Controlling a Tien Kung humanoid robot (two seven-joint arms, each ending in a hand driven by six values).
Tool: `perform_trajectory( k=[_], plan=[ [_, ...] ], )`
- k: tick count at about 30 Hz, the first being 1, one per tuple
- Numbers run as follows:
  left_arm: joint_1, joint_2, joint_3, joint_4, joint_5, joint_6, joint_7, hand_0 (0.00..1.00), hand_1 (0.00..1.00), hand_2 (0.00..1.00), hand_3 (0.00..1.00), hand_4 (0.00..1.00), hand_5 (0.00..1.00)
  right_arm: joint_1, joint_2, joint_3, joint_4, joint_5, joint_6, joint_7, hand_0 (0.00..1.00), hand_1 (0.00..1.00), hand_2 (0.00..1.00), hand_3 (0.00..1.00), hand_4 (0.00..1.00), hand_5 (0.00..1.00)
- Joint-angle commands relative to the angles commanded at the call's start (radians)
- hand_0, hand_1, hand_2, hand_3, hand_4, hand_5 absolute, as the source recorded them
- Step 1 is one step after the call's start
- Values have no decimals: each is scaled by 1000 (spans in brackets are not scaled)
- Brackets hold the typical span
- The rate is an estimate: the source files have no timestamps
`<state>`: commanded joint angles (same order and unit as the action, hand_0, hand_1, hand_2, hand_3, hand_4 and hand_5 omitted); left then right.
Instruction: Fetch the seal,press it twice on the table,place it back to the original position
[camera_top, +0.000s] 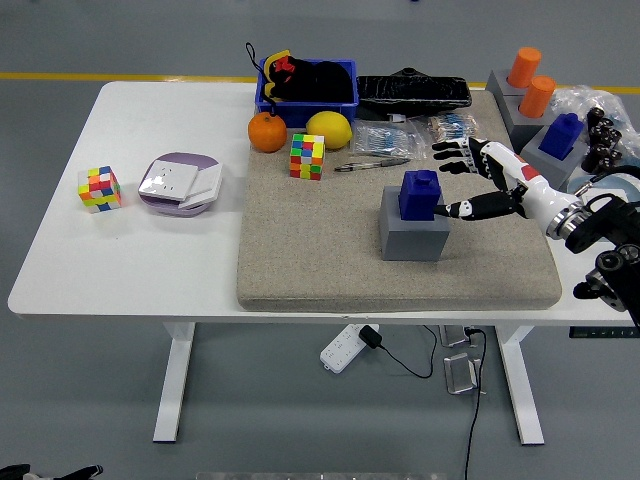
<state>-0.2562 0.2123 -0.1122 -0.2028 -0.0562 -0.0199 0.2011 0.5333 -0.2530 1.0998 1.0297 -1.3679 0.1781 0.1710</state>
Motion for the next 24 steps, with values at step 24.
perform_trajectory(
  k=[24],
  plan=[
    [-3,1,-9,-3,25,-2,4,813,784,765,798,675,414,25,34,-77,-84,40,-62,40,783,705,749,777,935,2]
  ],
)
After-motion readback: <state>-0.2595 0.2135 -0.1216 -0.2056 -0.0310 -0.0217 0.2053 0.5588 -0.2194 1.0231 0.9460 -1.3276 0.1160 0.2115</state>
